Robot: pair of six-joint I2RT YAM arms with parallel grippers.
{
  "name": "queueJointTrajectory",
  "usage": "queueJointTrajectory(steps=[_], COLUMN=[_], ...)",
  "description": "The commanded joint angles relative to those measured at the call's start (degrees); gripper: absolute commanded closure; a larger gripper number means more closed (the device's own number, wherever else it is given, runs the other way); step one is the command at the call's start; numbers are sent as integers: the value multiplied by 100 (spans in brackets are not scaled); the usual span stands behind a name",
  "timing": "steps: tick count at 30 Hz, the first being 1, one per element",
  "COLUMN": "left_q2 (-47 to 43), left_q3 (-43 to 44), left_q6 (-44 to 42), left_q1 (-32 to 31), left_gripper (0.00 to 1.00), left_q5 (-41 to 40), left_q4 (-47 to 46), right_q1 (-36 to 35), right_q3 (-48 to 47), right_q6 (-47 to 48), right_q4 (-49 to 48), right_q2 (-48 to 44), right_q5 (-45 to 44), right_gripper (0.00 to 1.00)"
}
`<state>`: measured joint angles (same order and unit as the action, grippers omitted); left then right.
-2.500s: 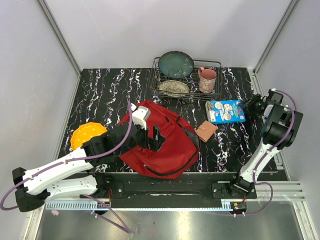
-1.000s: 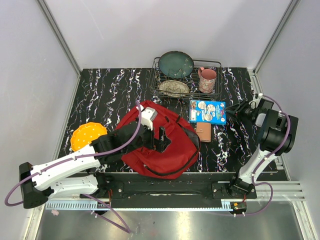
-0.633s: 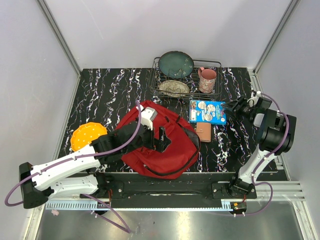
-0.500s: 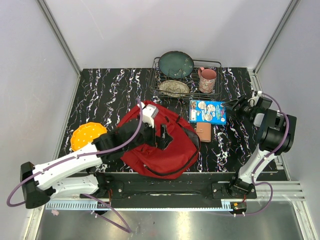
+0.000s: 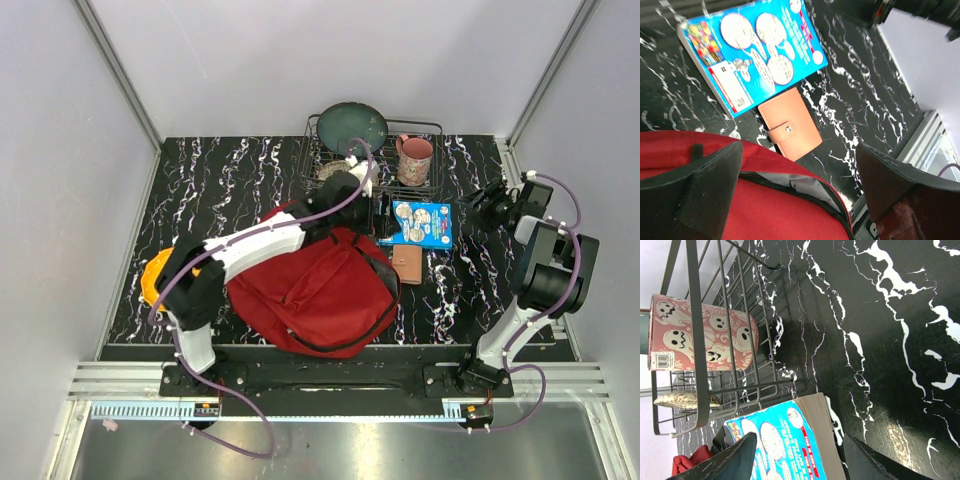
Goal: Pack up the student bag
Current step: Pick up the book from the center of the board.
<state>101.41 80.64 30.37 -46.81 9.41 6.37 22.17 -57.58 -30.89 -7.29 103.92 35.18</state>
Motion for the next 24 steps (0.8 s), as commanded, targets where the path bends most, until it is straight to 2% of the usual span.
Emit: queueJointTrajectory(steps=[1,8,15,20,24], left_q2=[703,1838,3015,3227,3447], left_q3=[601,1383,2594,2772,2887], left_q6=[337,566,812,865,926], left_q1=[-13,154,347,365,365], left_gripper=[1,1,1,1,1], left_q5=[448,272,132,-438,-458], left_q4=[-461,-497,3,170,330], right_q1=[-11,-3,-3,-3,-3], right_q3=[-385,-718,-631,-553,-526], right_q6=[215,312,207,145,128], right_q4=[246,306,26,-9,-53], right_q2=[172,637,744,691,700], right_q5=[-161,321,692,702,744], right_gripper=[25,25,25,25,25])
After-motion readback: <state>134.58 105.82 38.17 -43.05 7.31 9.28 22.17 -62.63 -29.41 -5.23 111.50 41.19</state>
